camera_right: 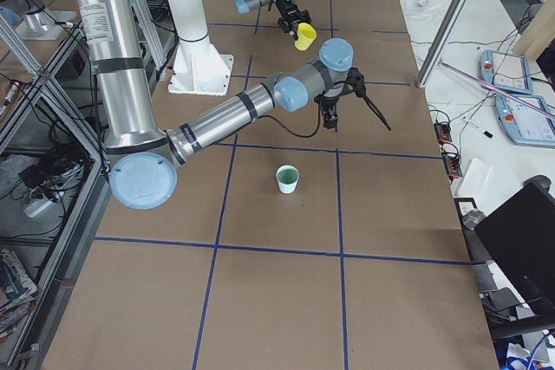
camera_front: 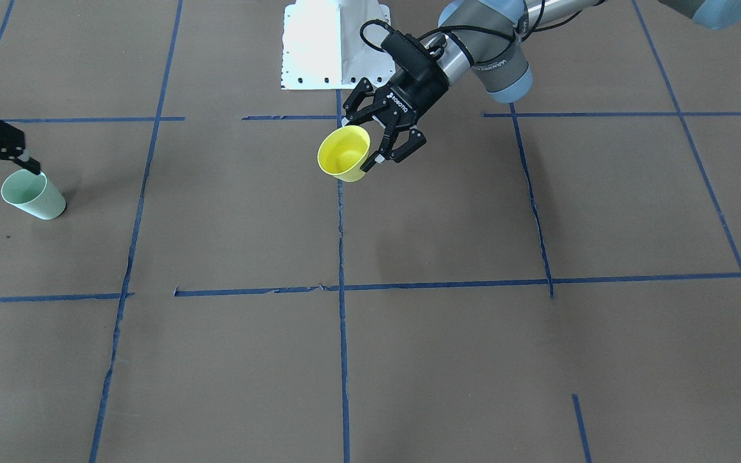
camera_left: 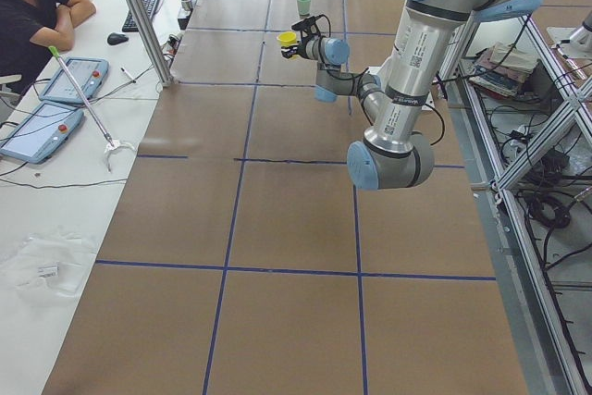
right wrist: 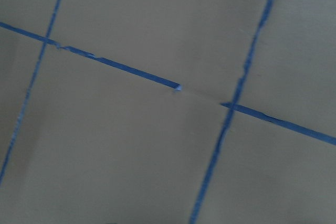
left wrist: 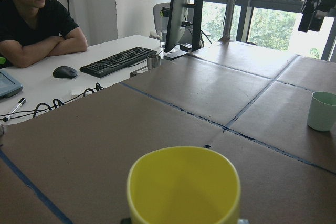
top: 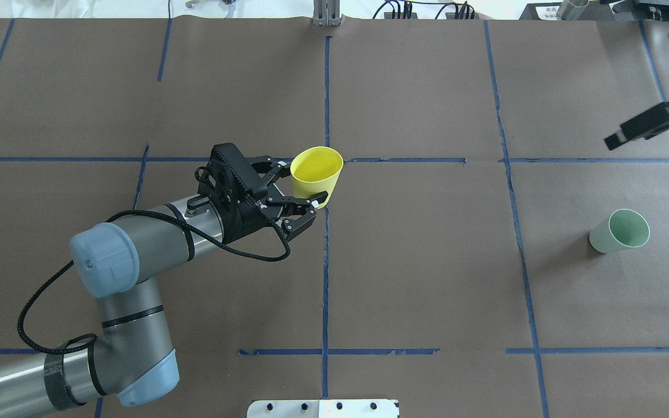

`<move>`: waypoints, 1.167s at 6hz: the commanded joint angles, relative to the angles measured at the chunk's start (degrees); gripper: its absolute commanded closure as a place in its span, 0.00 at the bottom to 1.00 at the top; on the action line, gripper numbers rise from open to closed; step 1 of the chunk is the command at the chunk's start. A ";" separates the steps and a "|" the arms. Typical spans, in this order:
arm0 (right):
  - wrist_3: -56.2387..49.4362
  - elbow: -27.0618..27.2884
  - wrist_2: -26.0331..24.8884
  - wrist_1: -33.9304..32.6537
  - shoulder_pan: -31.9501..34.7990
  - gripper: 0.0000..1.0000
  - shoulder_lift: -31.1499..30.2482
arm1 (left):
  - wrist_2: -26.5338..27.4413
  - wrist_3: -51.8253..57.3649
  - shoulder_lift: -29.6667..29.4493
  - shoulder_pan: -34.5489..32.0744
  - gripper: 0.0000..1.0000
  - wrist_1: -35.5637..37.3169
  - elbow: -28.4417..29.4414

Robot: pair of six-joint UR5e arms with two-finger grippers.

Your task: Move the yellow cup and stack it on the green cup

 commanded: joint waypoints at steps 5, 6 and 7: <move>31.79 -1.45 -6.88 0.00 -21.07 0.01 18.77 | 0.60 -0.09 -0.65 2.76 0.74 -1.31 1.17; 34.76 -2.58 -8.73 0.00 -22.58 0.01 20.79 | 0.60 0.09 -0.56 2.93 0.70 -1.31 1.26; 35.06 -3.81 -8.75 0.00 -22.94 0.01 21.86 | 0.60 0.18 -0.56 3.28 0.63 -1.14 1.26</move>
